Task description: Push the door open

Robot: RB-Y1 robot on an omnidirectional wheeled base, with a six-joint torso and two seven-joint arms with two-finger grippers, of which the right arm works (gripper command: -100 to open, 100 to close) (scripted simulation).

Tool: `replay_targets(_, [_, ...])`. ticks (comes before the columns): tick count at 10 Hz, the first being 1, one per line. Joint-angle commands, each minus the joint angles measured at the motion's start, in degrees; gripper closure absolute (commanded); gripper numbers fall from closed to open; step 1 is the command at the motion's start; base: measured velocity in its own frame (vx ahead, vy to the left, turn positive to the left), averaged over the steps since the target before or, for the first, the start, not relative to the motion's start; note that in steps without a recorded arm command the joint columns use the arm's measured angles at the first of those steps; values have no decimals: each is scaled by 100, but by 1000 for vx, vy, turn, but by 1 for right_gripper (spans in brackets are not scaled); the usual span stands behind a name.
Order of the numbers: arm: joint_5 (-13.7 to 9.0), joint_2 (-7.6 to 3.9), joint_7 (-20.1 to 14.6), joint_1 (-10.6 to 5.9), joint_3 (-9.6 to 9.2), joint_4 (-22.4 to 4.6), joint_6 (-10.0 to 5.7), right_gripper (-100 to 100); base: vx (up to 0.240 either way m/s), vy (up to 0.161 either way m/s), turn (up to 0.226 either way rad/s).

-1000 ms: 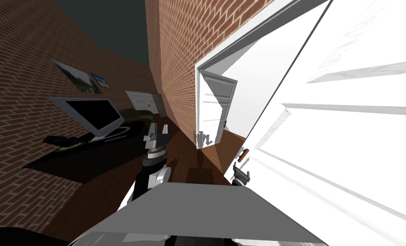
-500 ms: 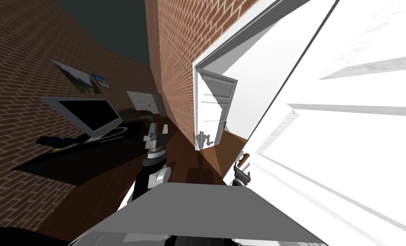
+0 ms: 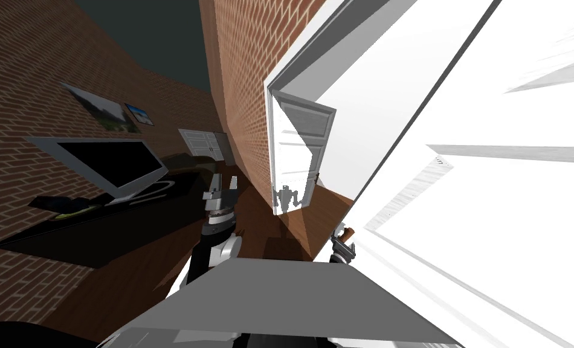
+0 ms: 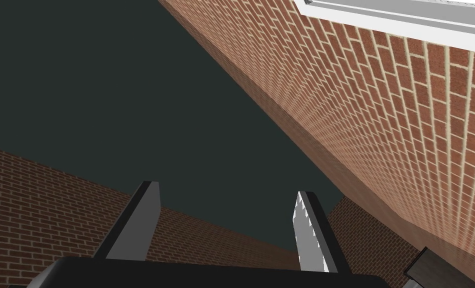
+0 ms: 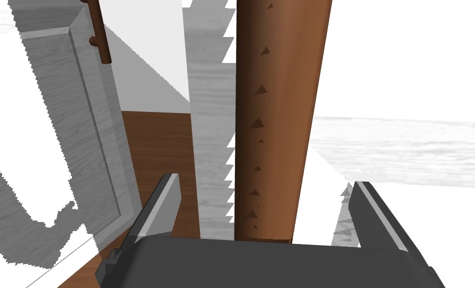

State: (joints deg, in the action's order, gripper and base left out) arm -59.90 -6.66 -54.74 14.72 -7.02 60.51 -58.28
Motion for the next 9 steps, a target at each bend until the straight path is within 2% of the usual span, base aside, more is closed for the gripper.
replay_targets(1, [0, 0, 0, 0, 0, 0, 0, -100, 57, -55, 12])
replay_targets(2, [0, 0, 0, 0, 0, 0, 0, 100, -7, 5, -14])
replay_targets(7, [0, 0, 0, 0, 0, 0, 0, 100, -6, 6, 1])
replay_targets(9, [-69, -15, 12, -5, 87, -8, -8, 100, 149, -44, -35])
